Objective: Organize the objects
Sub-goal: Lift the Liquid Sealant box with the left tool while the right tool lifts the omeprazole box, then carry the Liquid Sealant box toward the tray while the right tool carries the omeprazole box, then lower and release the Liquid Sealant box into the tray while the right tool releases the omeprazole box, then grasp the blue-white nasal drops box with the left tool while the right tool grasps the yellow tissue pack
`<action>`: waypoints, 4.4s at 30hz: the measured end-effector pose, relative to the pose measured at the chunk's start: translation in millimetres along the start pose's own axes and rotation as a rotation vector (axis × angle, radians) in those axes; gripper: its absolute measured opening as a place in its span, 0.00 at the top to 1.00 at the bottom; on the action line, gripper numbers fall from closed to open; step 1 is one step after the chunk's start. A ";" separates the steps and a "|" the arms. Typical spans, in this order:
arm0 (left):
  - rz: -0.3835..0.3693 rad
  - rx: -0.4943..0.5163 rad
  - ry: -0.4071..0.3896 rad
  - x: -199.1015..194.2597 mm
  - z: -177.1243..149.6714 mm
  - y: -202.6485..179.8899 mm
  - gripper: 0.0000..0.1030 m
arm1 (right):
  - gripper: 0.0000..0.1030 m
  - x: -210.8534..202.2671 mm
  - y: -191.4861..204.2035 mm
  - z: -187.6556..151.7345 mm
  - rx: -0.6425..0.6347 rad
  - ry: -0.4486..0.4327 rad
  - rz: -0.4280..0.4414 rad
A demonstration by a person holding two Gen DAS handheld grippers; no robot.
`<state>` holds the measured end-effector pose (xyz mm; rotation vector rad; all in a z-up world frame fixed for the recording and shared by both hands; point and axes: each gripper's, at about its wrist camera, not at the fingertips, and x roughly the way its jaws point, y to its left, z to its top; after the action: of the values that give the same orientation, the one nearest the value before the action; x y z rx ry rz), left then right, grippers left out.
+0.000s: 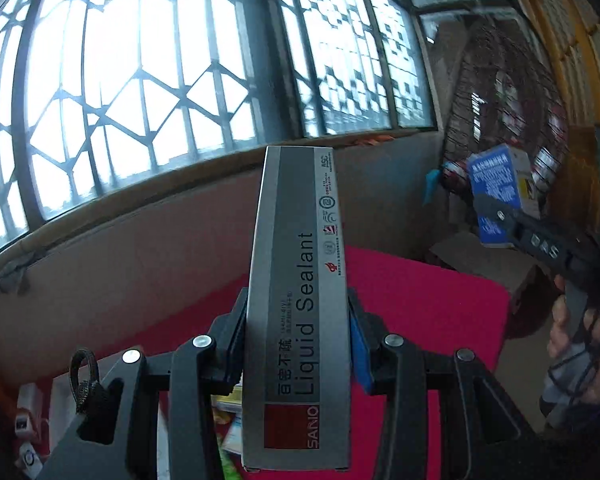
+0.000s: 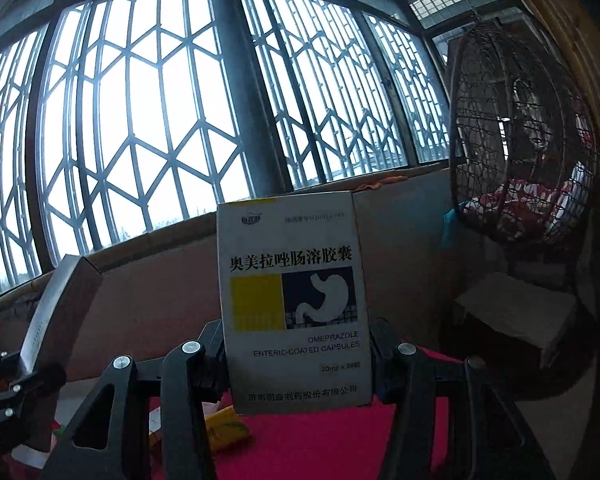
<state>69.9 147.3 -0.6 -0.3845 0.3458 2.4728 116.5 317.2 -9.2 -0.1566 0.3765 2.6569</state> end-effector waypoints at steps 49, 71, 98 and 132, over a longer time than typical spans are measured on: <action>0.561 -0.593 0.021 -121.7 -130.1 251.7 0.59 | 0.45 16.3 304.7 -92.6 -0.304 0.283 0.711; 0.544 -0.517 0.014 -103.2 -96.7 236.2 0.59 | 0.45 16.8 263.5 -75.3 -0.254 0.221 0.676; 0.360 -0.632 0.444 67.2 -172.5 350.6 0.59 | 0.45 192.4 371.1 -188.4 -0.389 0.755 0.548; 0.186 -0.449 0.144 -4.0 -107.3 199.7 0.05 | 0.00 104.9 129.5 -50.5 -0.188 0.309 0.351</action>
<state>-26.8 -46.6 -67.3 -0.7467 -0.1308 2.7039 -32.7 234.8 -44.6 -0.6175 0.2694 3.0185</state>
